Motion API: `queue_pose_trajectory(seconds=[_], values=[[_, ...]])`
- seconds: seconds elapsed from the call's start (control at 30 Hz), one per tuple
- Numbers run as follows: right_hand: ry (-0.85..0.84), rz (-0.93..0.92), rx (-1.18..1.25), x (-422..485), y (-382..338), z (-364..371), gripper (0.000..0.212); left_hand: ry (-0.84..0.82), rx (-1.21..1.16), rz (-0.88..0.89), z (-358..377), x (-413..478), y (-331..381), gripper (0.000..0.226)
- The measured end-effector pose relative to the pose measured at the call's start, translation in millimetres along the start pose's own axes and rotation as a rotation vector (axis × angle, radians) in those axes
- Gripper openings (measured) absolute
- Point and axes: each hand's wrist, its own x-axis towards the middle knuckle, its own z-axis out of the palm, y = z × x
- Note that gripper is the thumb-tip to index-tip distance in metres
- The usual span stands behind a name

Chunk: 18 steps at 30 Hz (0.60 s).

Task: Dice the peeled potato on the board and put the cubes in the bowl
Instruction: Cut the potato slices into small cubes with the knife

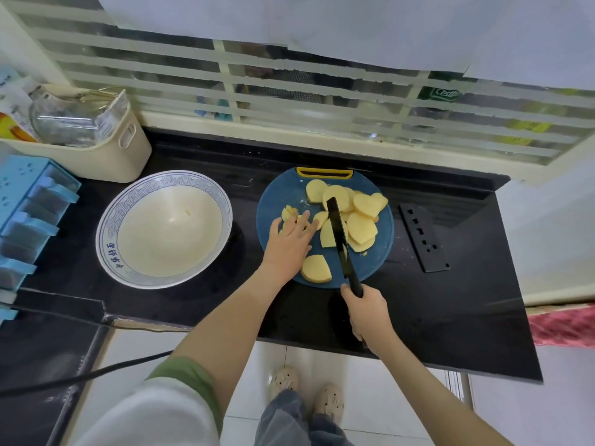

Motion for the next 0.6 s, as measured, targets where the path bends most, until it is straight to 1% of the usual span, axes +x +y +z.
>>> queue_pose_trajectory(seconds=[0.13,0.2,0.3,0.37,0.43,0.53,0.6], values=[[0.011,-0.057,0.013,12,-15,3,0.029,0.039,0.003,-0.012,12,15,-11,0.062],[0.018,-0.068,0.02,19,-23,4,0.03,0.008,-0.035,0.0,19,24,-19,0.061],[0.025,-0.088,0.018,32,-31,6,0.033,-0.068,-0.102,-0.046,25,35,-25,0.058],[0.028,-0.101,0.004,38,-36,8,0.034,-0.04,-0.133,-0.06,29,38,-23,0.057],[0.031,-0.108,-0.001,45,-42,11,0.034,0.02,-0.165,-0.116,32,43,-23,0.056],[0.048,-0.136,-0.019,53,-50,16,0.035,0.059,-0.238,-0.229,35,56,-26,0.05],[0.061,-0.163,-0.037,56,-55,17,0.036,0.108,-0.259,-0.253,38,61,-28,0.047]])
